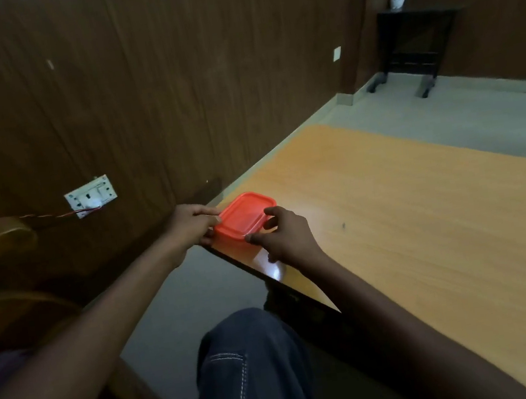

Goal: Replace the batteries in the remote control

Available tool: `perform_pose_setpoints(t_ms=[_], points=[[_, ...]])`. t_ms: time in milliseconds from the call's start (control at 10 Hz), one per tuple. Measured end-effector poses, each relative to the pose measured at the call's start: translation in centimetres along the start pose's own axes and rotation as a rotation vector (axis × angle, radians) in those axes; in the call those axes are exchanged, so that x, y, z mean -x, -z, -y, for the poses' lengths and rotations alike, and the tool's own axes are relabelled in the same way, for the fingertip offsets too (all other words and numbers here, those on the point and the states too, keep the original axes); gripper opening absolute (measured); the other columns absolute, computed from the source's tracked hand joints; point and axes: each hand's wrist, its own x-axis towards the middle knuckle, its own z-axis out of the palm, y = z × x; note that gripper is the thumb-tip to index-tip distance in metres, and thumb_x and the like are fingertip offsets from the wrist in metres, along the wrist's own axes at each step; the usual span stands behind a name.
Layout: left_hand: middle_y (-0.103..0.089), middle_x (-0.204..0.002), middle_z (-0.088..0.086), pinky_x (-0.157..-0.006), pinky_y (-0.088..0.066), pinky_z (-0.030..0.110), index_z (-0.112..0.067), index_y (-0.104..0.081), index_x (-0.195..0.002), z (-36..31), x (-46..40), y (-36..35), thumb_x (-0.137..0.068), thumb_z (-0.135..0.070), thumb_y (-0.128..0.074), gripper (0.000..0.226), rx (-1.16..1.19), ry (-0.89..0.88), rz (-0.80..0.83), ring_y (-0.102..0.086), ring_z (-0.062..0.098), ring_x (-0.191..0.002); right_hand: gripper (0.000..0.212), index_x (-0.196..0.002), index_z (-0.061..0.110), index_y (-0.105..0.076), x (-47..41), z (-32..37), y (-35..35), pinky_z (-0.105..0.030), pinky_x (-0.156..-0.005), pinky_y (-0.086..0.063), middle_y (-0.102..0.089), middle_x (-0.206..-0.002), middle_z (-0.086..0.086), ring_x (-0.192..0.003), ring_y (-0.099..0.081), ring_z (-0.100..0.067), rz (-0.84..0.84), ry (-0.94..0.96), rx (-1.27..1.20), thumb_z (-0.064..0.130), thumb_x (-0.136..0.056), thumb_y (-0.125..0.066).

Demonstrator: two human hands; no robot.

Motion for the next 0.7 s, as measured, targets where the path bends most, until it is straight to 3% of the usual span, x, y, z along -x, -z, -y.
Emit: perform_pose_setpoints(t_ms=[300, 500, 600, 700], points=[[-0.072, -0.095, 0.005, -0.071, -0.06, 0.037, -0.024, -0.069, -0.089, 1.3, -0.8, 2.1, -0.094, -0.022, -0.067, 0.006, 0.056, -0.012, -0.084, -0.07, 0.023, -0.087, 0.079, -0.148, 0.014, -0.042, -1.8, 1.5, -2.4, -0.038, -0.06, -0.064, -0.063, -0.128, -0.009, -0.077, -0.073, -0.026, 0.009, -0.02, -0.002, 0.035, -0.082, -0.081], [-0.066, -0.089, -0.006, -0.065, -0.049, 0.025, -0.018, -0.069, -0.102, -1.2, 2.9, 0.9, -0.092, -0.036, -0.066, 0.02, 0.008, -0.158, -0.434, -0.064, 0.01, -0.081, 0.059, -0.132, 0.014, -0.057, 0.8, 1.4, 0.2, -0.041, -0.065, -0.064, -0.07, -0.108, -0.006, -0.075, -0.073, -0.024, -0.079, -0.037, -0.1, 0.033, -0.083, -0.081], [-0.066, -0.09, -0.007, -0.07, -0.055, 0.03, -0.022, -0.068, -0.098, -3.3, 6.0, -1.8, -0.091, -0.043, -0.065, 0.022, 0.068, -0.256, -0.306, -0.063, 0.011, -0.082, 0.047, -0.122, 0.015, -0.063, 3.5, 1.4, 3.2, -0.041, -0.065, -0.063, -0.071, -0.098, 0.0, -0.071, -0.073, -0.022, -0.146, -0.015, -0.11, 0.034, -0.083, -0.079], [-0.068, -0.078, -0.003, -0.067, -0.051, 0.034, -0.017, -0.071, -0.086, -6.1, 9.2, -6.4, -0.09, -0.04, -0.067, 0.024, 0.155, -0.334, -0.077, -0.063, 0.014, -0.072, 0.04, -0.115, 0.019, -0.067, 6.5, 0.2, 6.6, -0.044, -0.07, -0.062, -0.072, -0.094, 0.004, -0.073, -0.072, -0.018, -0.237, 0.005, -0.075, 0.037, -0.082, -0.079]])
